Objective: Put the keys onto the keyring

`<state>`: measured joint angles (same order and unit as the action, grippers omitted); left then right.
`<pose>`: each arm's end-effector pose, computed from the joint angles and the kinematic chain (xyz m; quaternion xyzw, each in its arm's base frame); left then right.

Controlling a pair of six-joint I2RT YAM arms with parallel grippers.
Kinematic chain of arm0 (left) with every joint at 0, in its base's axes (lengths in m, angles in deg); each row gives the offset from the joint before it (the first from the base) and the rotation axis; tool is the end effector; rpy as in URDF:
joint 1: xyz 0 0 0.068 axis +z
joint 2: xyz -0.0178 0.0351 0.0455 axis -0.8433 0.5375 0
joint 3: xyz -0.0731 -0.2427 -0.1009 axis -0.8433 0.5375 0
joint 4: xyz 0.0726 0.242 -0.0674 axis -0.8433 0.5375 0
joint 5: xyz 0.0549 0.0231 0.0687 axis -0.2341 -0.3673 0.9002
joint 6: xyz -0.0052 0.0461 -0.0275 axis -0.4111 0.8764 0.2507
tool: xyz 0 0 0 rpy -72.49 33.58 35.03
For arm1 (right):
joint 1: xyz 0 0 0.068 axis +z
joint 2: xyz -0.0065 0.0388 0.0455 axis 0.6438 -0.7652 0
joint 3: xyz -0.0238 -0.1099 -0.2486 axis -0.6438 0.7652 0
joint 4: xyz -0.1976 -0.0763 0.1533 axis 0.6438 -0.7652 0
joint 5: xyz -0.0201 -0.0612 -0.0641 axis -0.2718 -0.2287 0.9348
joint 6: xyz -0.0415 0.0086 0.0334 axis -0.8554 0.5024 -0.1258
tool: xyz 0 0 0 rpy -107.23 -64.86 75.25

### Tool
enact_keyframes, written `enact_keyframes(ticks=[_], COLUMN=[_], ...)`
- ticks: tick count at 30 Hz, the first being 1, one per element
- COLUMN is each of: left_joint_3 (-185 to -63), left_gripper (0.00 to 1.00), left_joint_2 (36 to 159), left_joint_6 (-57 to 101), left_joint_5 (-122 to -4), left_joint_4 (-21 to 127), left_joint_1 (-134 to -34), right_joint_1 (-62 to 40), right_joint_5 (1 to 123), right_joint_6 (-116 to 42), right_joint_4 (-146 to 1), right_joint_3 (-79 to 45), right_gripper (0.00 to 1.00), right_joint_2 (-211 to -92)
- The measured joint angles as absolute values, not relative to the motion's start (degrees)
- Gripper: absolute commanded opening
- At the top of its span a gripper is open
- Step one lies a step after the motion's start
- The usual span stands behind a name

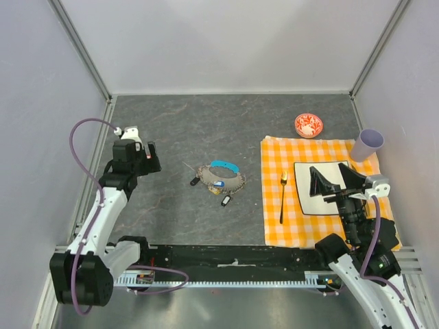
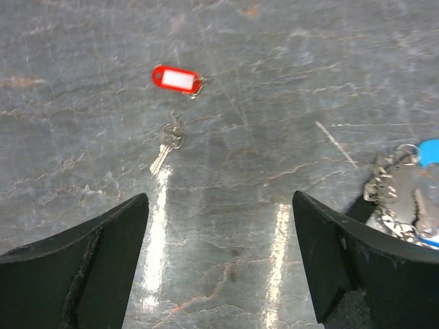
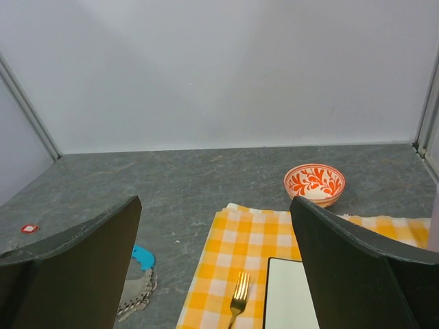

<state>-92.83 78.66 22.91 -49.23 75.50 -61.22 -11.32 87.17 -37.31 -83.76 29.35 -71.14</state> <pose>0.2143 -0.0104 0.2634 -0.0761 0.8850 -0.0139 0.4591 0.0461 0.0128 0.3171 0.0079 0.6036 0.1504 0.7829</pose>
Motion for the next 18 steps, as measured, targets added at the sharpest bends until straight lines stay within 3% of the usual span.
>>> enact_keyframes(ticks=[8,11,18], left_joint_3=[-95.61,-97.14,-102.41], left_gripper=[0.73,0.59,0.59], left_joint_2=[90.05,94.34,105.50], left_joint_6=[23.02,23.15,23.54], left_joint_5=[-47.90,-48.10,-52.51], left_joint_4=[76.61,77.09,77.44], left_joint_1=[-57.65,-54.88,-49.63], right_joint_1=[-8.70,-8.11,-7.11], right_joint_5=[87.60,87.78,88.57], right_joint_6=[-37.33,-37.33,-37.33], right_joint_4=[-84.13,-84.13,-84.15], right_joint_3=[29.35,29.35,29.35], right_gripper=[0.98,0.98,0.98], right_joint_2=[-71.14,-71.14,-71.14])
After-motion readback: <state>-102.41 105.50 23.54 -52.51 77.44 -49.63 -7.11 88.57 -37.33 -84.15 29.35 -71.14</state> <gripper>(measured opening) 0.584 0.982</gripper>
